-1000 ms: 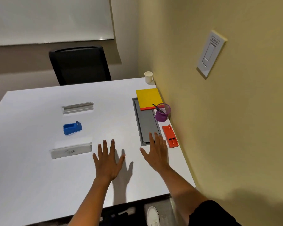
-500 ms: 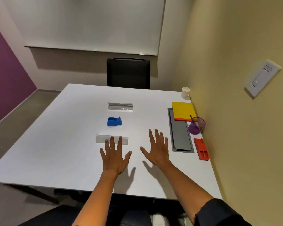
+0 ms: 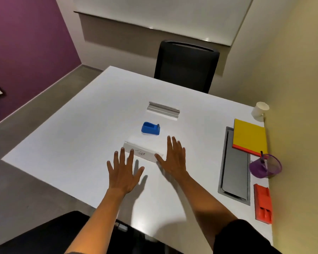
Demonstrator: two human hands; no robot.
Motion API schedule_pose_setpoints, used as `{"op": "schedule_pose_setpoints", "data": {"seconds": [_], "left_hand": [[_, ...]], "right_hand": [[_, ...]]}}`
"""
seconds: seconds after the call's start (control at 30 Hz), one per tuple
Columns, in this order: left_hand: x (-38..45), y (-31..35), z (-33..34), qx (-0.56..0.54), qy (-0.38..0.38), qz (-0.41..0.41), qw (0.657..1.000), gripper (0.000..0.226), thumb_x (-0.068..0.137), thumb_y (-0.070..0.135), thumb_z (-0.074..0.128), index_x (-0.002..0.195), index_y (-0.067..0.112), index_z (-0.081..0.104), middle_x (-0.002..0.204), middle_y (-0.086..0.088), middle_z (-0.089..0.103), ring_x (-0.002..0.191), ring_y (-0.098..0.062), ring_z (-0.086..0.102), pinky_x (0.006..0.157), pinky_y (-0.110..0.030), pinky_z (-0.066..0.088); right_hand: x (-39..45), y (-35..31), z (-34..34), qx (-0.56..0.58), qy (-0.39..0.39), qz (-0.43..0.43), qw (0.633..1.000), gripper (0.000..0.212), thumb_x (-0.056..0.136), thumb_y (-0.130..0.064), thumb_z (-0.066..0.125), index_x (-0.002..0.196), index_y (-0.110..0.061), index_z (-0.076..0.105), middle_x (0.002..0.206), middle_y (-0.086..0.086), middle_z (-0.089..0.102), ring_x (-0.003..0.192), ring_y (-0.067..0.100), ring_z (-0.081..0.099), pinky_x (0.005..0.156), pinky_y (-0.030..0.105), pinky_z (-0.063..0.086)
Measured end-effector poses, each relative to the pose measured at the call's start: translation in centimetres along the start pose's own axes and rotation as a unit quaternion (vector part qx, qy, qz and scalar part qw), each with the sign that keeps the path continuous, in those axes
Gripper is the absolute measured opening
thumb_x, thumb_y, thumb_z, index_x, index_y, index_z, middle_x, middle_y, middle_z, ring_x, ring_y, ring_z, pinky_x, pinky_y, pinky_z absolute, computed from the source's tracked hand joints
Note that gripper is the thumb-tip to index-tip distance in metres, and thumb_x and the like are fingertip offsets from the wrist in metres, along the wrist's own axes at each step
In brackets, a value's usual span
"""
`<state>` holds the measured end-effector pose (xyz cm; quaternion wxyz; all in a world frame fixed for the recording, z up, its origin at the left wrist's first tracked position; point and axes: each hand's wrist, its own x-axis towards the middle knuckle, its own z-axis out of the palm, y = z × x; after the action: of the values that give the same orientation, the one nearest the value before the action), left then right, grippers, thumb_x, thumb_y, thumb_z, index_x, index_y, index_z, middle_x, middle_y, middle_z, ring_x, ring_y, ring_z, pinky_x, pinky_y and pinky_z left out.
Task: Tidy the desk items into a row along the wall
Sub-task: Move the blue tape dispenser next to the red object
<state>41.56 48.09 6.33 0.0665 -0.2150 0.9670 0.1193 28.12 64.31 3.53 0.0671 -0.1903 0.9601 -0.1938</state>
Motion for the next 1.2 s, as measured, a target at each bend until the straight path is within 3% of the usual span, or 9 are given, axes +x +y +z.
{"op": "schedule_pose_setpoints", "data": {"seconds": [0.13, 0.3, 0.47, 0.63, 0.8, 0.97, 1.2], "left_hand": [[3.3, 1.0, 1.3, -0.004, 0.001, -0.019, 1.0, 0.093, 0.075, 0.077, 0.002, 0.152, 0.025, -0.002, 0.161, -0.008, -0.009, 0.147, -0.032, -0.006, 0.115, -0.059, 0.008], [7.2, 2.1, 2.9, -0.011, 0.012, -0.039, 0.999, 0.099, 0.07, 0.082, -0.011, 0.152, 0.027, 0.001, 0.161, -0.009, -0.004, 0.148, -0.032, -0.002, 0.114, -0.058, 0.009], [9.6, 2.9, 4.3, -0.021, 0.012, -0.053, 0.998, 0.095, 0.072, 0.083, -0.005, 0.151, 0.031, -0.001, 0.161, -0.006, -0.007, 0.148, -0.029, -0.007, 0.115, -0.057, 0.007], [10.8, 3.1, 5.4, -0.015, 0.004, -0.06, 0.998, 0.088, 0.076, 0.08, 0.006, 0.151, 0.033, -0.005, 0.16, -0.003, -0.013, 0.147, -0.026, -0.013, 0.116, -0.056, 0.002], [11.0, 2.6, 6.0, -0.018, 0.015, -0.067, 0.998, 0.084, 0.08, 0.078, 0.011, 0.15, 0.035, -0.005, 0.16, -0.001, -0.015, 0.147, -0.023, -0.015, 0.116, -0.054, -0.001], [11.1, 2.8, 6.1, -0.025, 0.025, -0.07, 0.997, 0.081, 0.083, 0.075, 0.015, 0.151, 0.034, -0.002, 0.16, 0.0, -0.015, 0.147, -0.022, -0.016, 0.116, -0.053, -0.001], [10.7, 3.8, 5.8, -0.05, 0.03, -0.053, 0.997, 0.081, 0.083, 0.074, 0.016, 0.152, 0.033, 0.0, 0.16, 0.001, -0.016, 0.146, -0.02, -0.019, 0.114, -0.049, -0.008]], "right_hand": [[5.1, 1.2, 1.8, 0.005, -0.011, -0.017, 1.0, 0.087, 0.091, -0.061, 0.044, 0.154, -0.02, 0.0, 0.163, 0.005, 0.004, 0.15, 0.028, 0.005, 0.119, 0.049, 0.007], [10.9, 2.3, 3.6, -0.002, -0.01, -0.044, 0.999, 0.077, 0.095, -0.046, 0.049, 0.153, -0.014, 0.009, 0.161, 0.008, 0.016, 0.147, 0.03, 0.018, 0.117, 0.045, 0.018], [15.4, 2.5, 5.5, 0.029, 0.001, -0.075, 0.997, 0.073, 0.088, -0.027, 0.068, 0.148, -0.009, 0.03, 0.148, 0.011, 0.042, 0.13, 0.029, 0.047, 0.109, 0.04, 0.04], [18.0, 2.4, 7.8, 0.062, 0.006, -0.083, 0.995, 0.066, 0.078, -0.021, 0.08, 0.133, -0.009, 0.047, 0.127, 0.011, 0.06, 0.107, 0.029, 0.064, 0.092, 0.039, 0.055], [18.7, 2.2, 8.0, 0.049, 0.001, -0.086, 0.995, 0.055, 0.079, -0.018, 0.078, 0.125, -0.01, 0.05, 0.116, 0.011, 0.058, 0.095, 0.024, 0.063, 0.085, 0.035, 0.057], [18.2, 2.5, 7.9, 0.114, -0.002, -0.024, 0.993, 0.038, 0.082, -0.018, 0.074, 0.113, -0.01, 0.053, 0.105, 0.009, 0.053, 0.09, 0.02, 0.059, 0.079, 0.035, 0.058], [16.5, 3.5, 6.8, 0.182, 0.004, 0.031, 0.983, 0.038, 0.082, -0.017, 0.074, 0.113, -0.011, 0.053, 0.104, 0.007, 0.058, 0.093, 0.019, 0.061, 0.081, 0.034, 0.058]]}}
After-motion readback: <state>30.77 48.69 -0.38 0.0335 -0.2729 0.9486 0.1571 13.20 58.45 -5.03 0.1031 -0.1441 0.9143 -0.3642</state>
